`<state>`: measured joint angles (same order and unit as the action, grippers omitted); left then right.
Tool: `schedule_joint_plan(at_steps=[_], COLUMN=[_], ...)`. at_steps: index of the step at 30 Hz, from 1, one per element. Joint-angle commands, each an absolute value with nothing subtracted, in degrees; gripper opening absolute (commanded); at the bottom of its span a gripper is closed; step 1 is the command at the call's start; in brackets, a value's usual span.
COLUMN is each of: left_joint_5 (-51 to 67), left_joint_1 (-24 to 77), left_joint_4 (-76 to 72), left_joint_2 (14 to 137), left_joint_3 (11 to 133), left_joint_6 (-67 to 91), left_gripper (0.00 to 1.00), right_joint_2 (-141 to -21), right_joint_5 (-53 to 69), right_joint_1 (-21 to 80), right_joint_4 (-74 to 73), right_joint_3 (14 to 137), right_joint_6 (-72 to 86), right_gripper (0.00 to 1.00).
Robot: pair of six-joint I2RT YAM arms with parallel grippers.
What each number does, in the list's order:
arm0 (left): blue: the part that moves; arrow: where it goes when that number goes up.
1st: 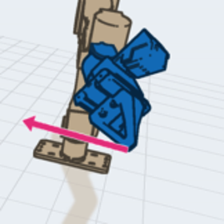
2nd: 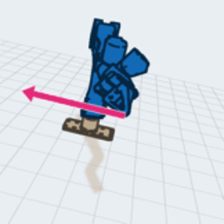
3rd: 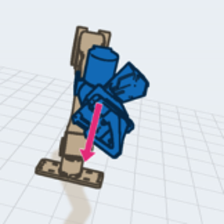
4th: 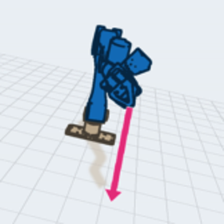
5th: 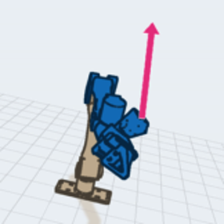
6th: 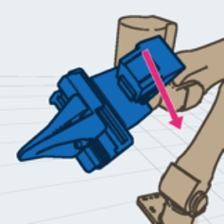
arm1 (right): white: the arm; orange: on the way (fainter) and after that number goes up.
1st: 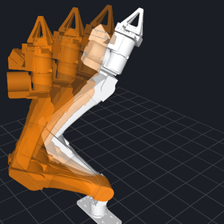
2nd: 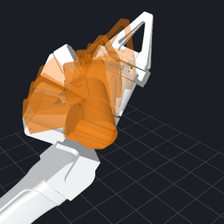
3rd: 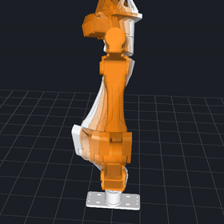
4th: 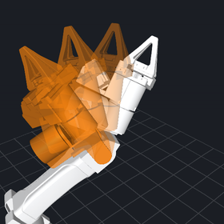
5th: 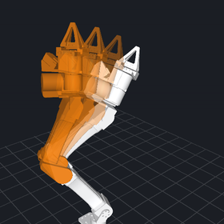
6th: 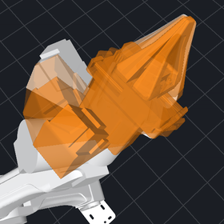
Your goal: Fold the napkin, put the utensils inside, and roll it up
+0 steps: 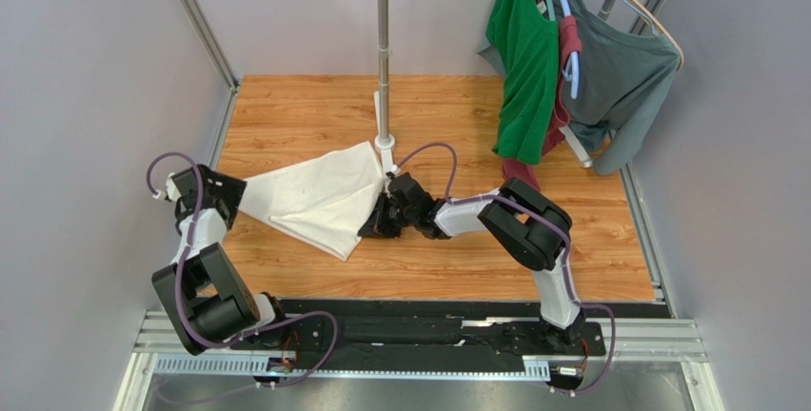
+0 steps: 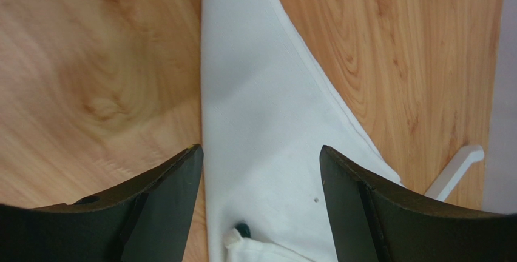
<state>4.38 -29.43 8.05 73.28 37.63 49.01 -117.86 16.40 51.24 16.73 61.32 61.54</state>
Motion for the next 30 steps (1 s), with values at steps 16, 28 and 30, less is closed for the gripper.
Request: schedule_joint_plan(at_steps=[16,28,30], left_joint_5=[-7.7,-5.8,-2.9], left_joint_1=[-40.3,-41.9,-42.4], left_joint_4=[10.2,6.6,4.3], left_joint_2=[73.2,79.5,79.9], left_joint_3=[34.4,35.9,35.5], left_joint_6=[44.8,44.3,44.3], left_gripper=[0.68,0.54,0.53], right_joint_2=[-120.3,-120.0,-120.1], right_joint_5=[21.4,22.4,22.6], right_joint_1=[41.0,40.3,40.3], right_joint_4=[-1.9,-1.3,-1.1], right_joint_3=[57.7,57.7,57.7], right_joint_6=[48.1,49.0,49.0], right_gripper=[0.00,0.00,0.00])
